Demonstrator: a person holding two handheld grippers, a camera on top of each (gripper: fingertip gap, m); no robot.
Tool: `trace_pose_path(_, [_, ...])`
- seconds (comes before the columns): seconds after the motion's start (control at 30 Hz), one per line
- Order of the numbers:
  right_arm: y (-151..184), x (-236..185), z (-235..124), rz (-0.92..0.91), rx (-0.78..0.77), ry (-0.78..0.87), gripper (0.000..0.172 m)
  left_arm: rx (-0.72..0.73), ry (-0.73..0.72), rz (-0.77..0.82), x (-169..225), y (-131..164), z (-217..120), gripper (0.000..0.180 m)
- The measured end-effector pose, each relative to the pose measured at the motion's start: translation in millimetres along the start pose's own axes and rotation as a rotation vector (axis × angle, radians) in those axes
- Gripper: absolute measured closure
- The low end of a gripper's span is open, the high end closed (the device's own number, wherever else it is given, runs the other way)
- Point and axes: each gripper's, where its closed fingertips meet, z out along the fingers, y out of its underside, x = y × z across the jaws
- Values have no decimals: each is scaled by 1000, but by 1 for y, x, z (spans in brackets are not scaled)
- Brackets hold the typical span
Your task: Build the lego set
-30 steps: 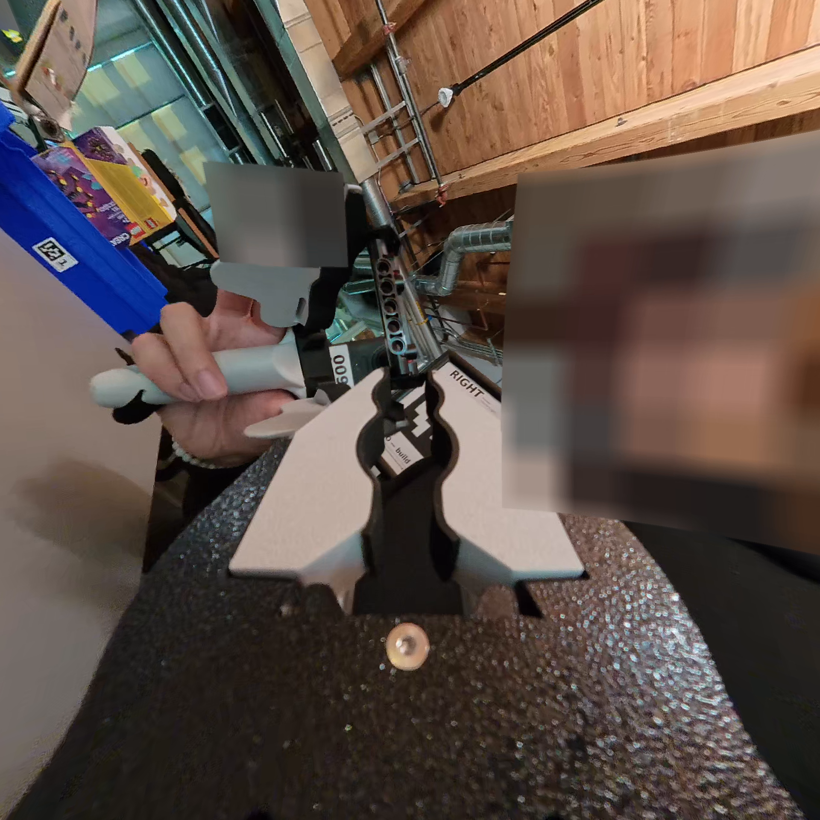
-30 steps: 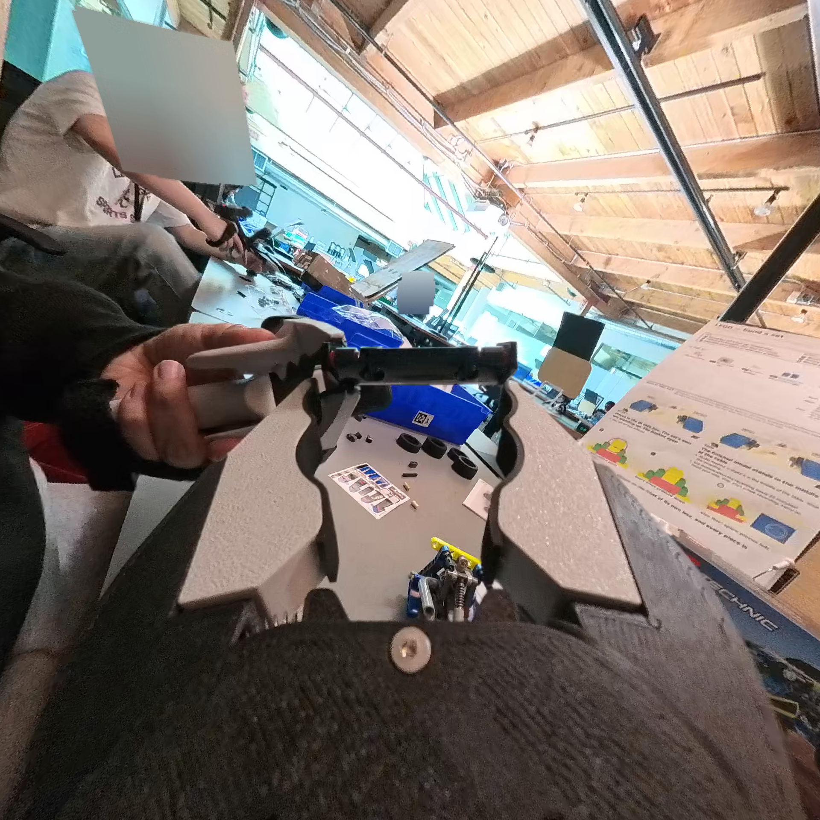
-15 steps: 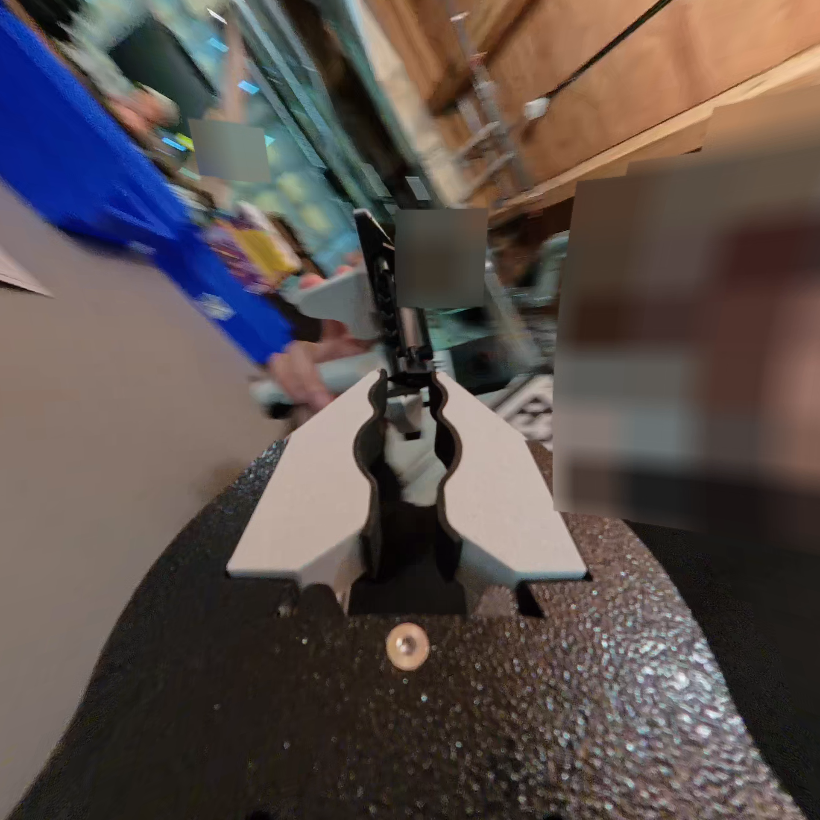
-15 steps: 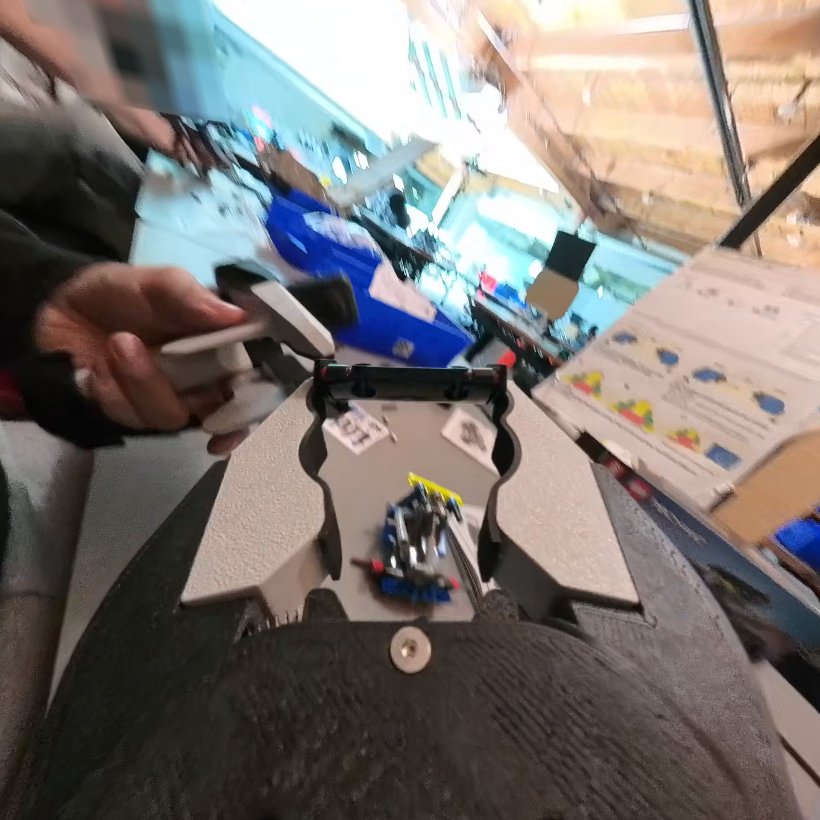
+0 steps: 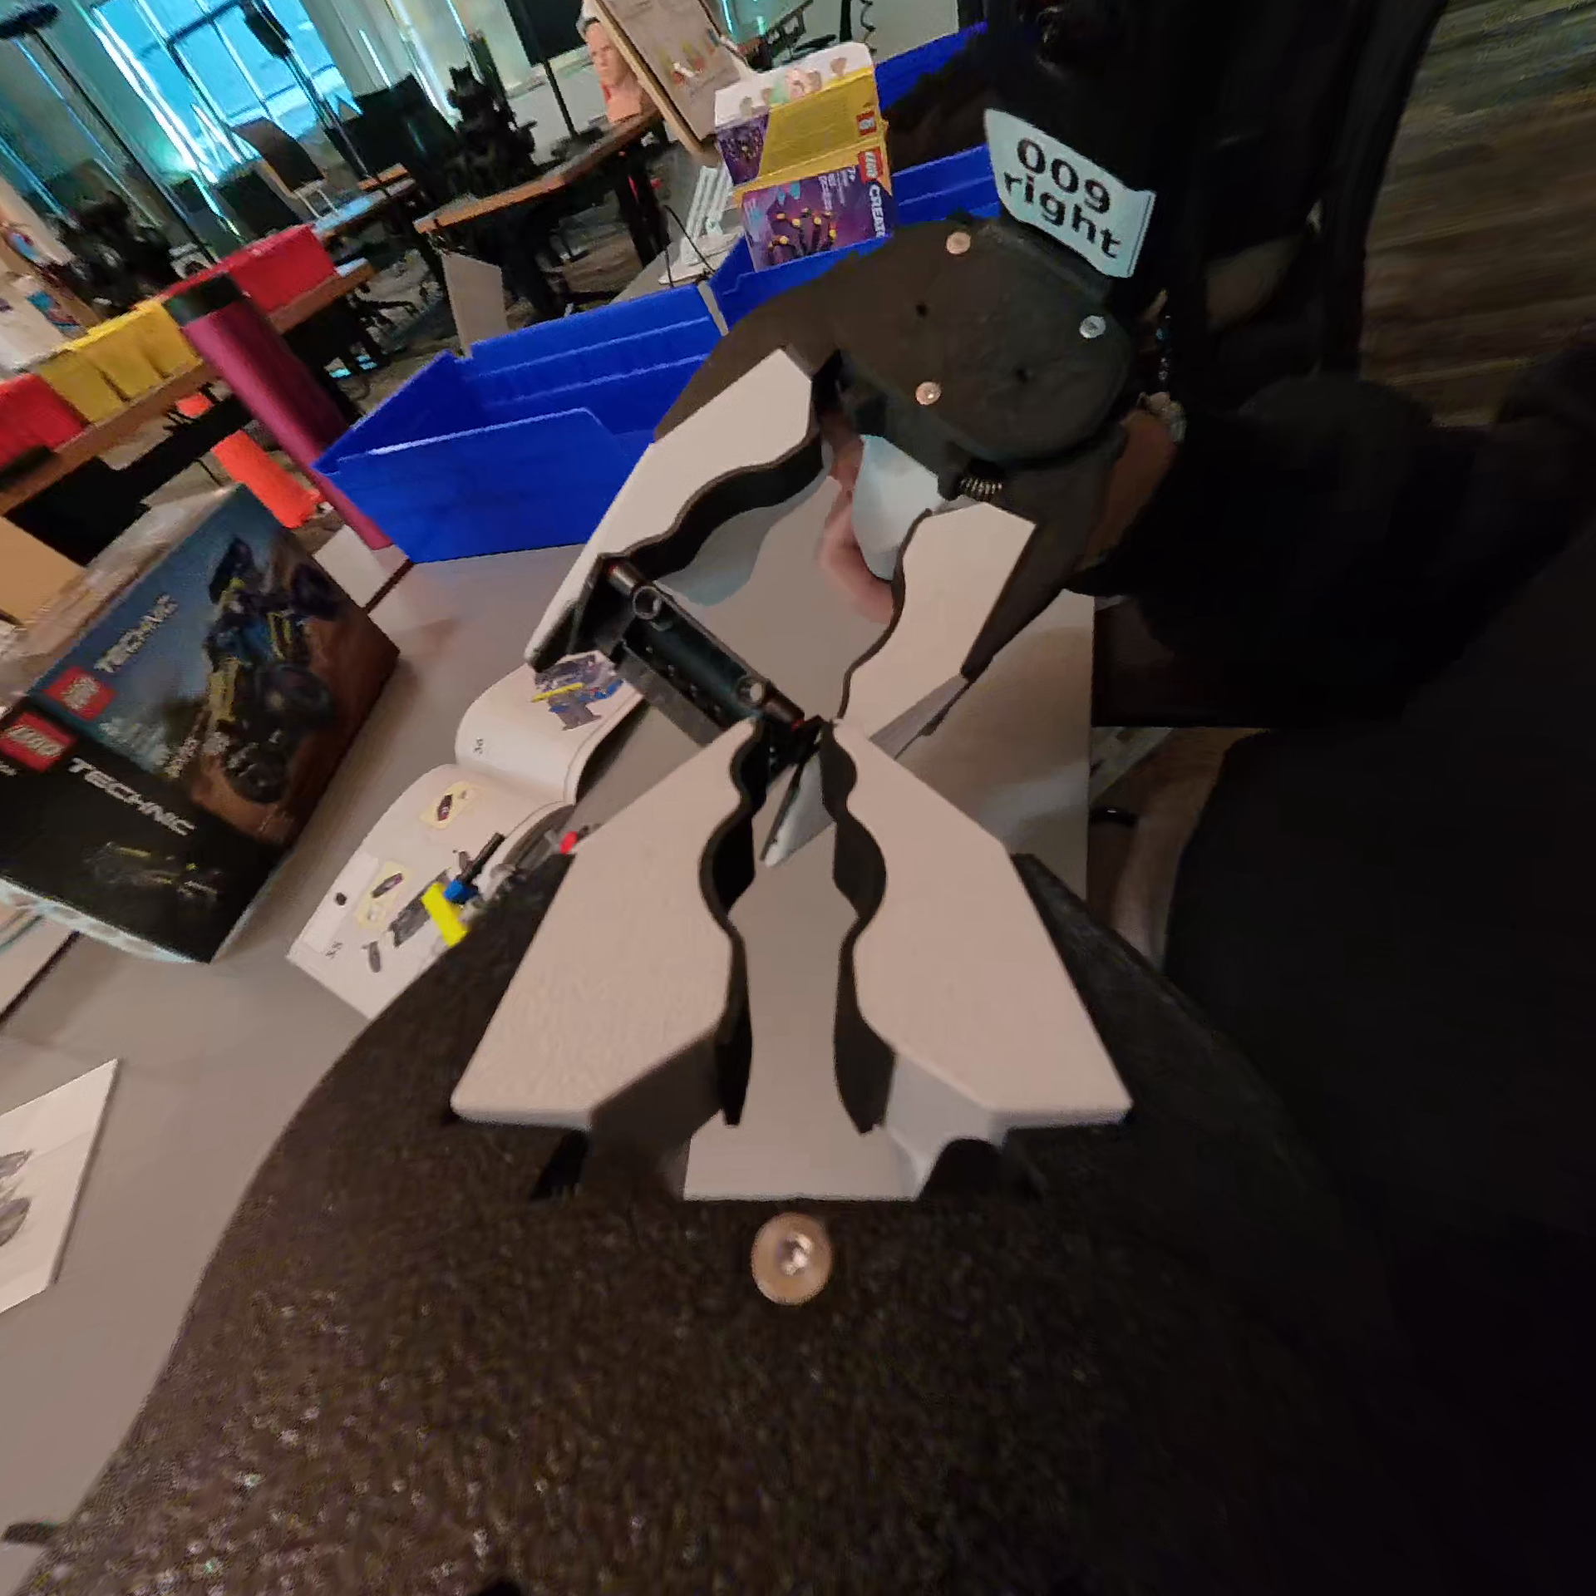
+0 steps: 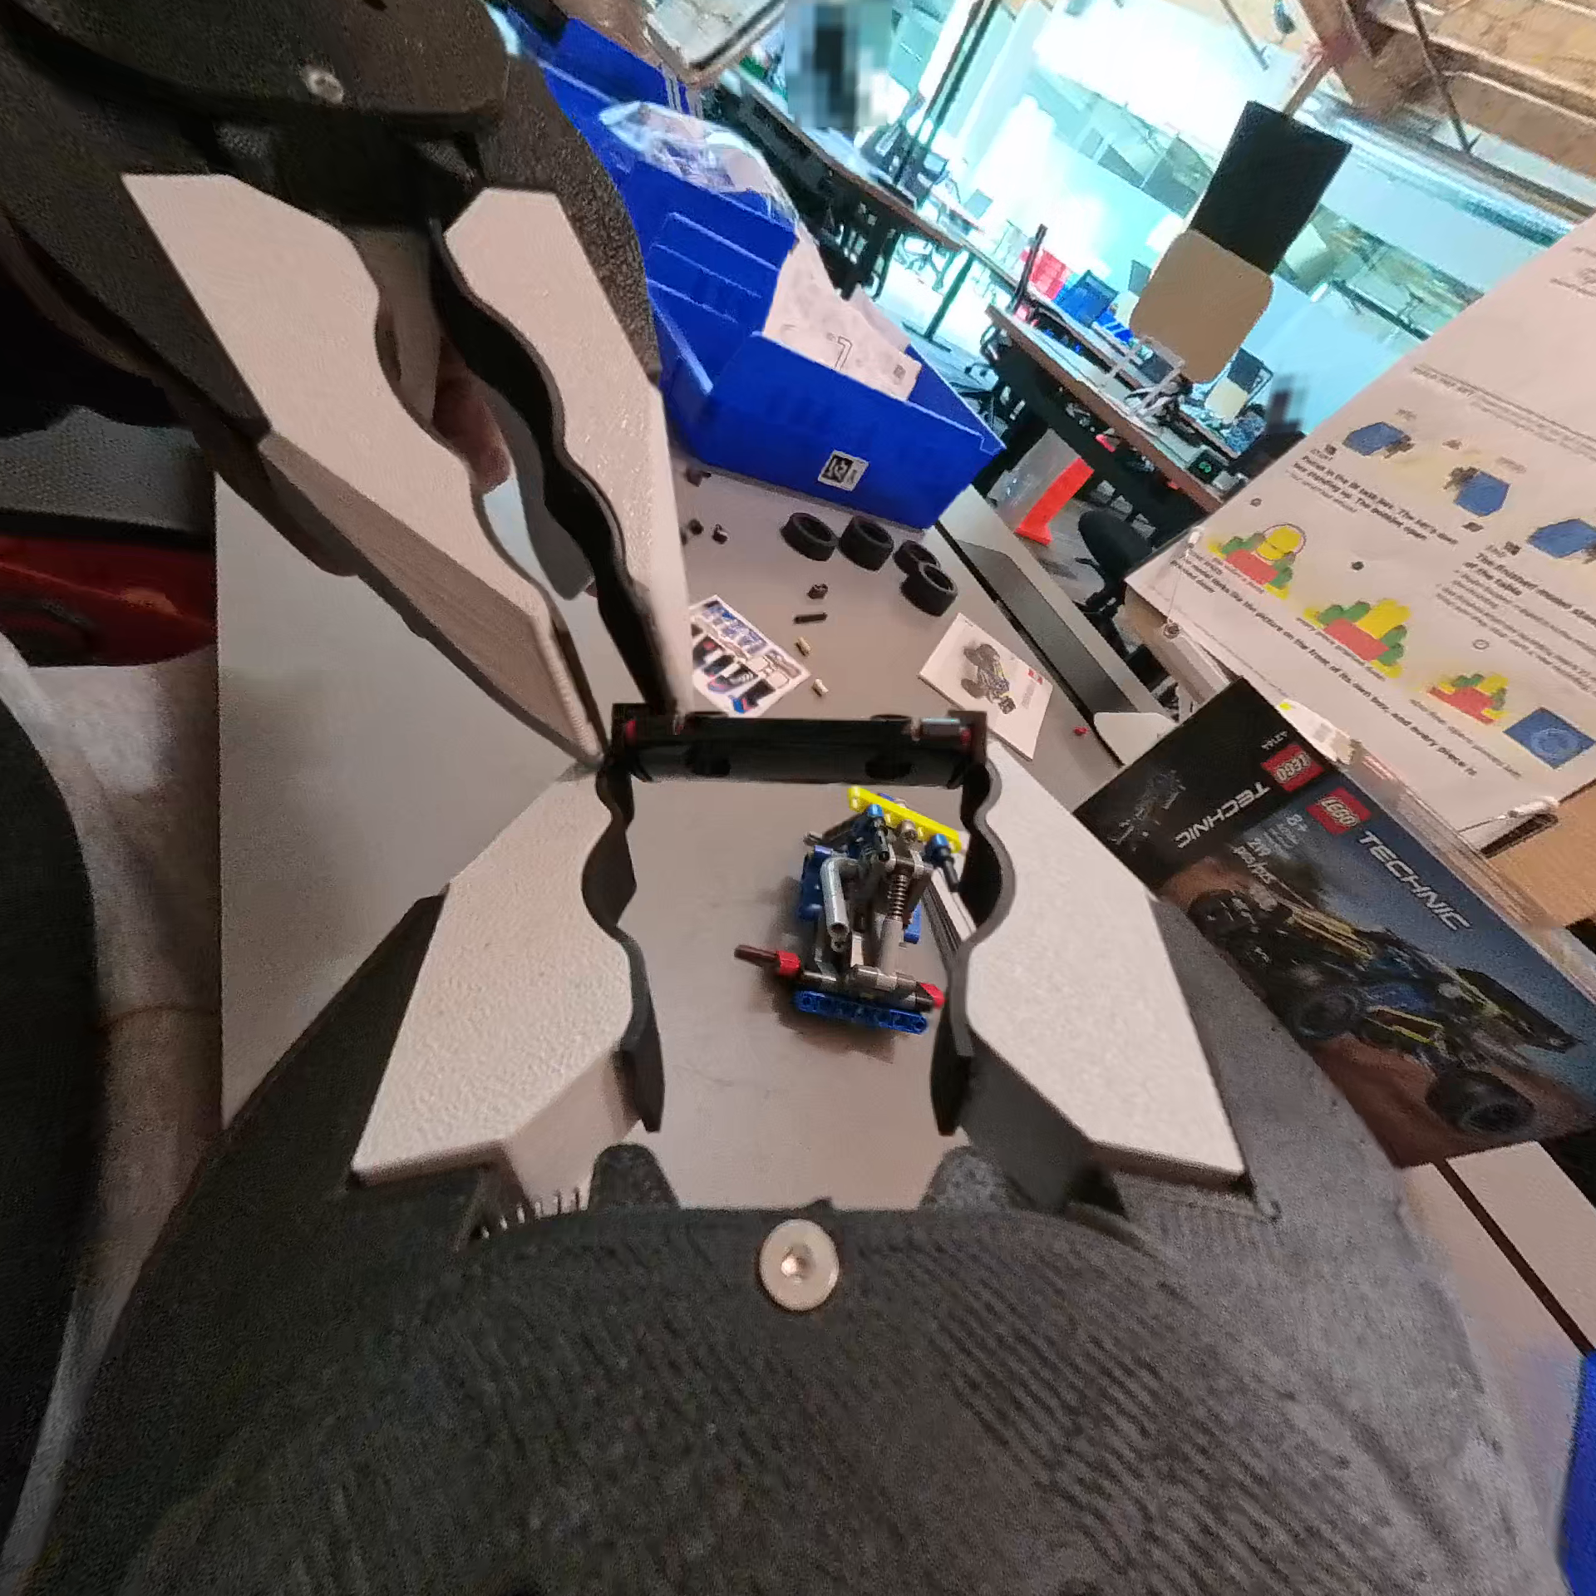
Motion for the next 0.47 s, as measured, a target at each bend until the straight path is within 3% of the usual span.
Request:
trace_pose_path(0.13, [1,-2,-1,-14,-7,-15,96,39,62,-103,3,0,0,173])
trace_pose_path(0.3, [-28,0,-11,82,198,-34,96,342,246,-468,5,-27,-14,174])
trace_pose_path(0.47, [-39,7,-18,86,267,7,98,648,427,-870,-8,-42,-29,174])
